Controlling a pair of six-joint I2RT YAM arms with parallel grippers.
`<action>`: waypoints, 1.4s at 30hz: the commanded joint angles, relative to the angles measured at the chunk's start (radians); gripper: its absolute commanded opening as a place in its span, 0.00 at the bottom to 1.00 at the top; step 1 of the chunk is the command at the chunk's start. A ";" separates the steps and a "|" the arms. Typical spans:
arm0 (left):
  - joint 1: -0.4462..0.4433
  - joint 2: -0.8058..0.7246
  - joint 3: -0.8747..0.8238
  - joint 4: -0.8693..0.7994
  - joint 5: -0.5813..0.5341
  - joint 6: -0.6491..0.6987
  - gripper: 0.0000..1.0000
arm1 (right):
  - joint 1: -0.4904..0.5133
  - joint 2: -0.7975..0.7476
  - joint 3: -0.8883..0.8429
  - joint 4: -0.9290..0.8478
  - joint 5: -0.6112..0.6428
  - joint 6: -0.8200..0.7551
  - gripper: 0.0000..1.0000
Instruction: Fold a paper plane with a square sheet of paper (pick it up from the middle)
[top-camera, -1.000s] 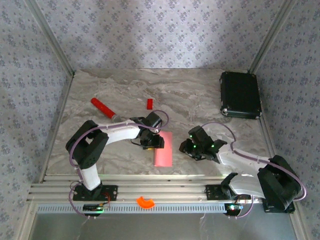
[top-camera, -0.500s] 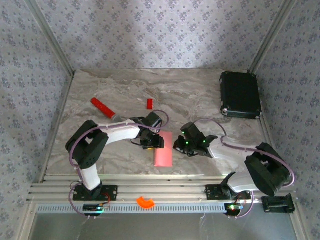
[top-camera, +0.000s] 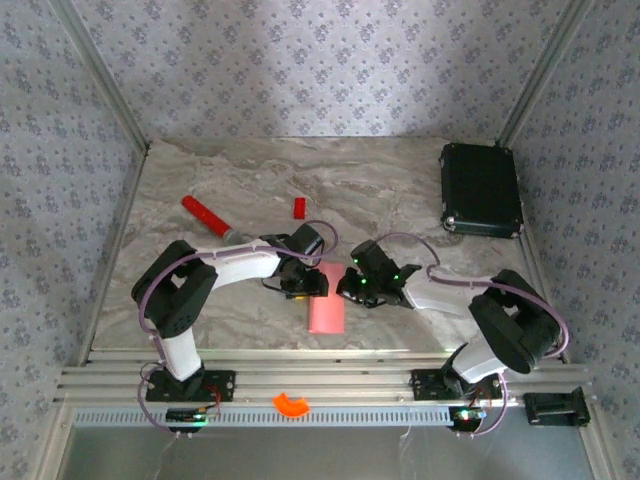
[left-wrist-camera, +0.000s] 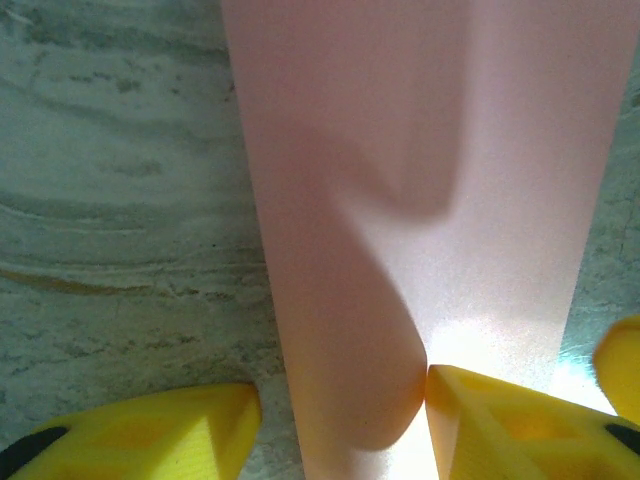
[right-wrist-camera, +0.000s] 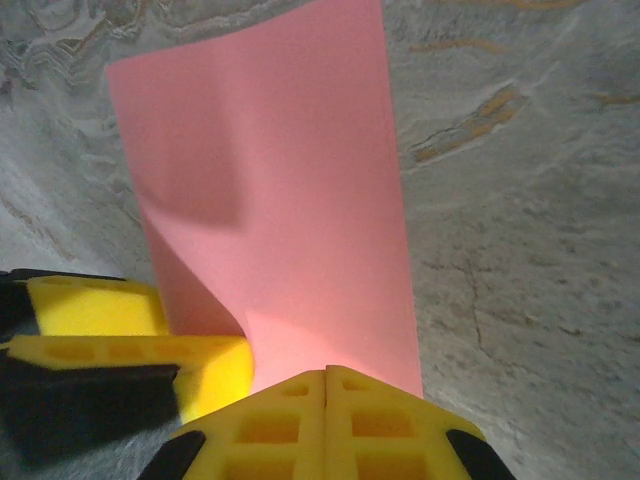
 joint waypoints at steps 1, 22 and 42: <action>-0.015 0.138 -0.067 0.071 -0.074 0.016 0.52 | 0.007 0.034 0.018 0.036 -0.033 -0.004 0.00; -0.016 0.146 -0.063 0.074 -0.072 0.013 0.52 | -0.012 0.102 -0.067 0.217 -0.121 0.022 0.00; -0.022 -0.125 -0.048 0.089 -0.056 -0.014 0.53 | -0.109 0.052 -0.167 0.009 -0.090 -0.176 0.00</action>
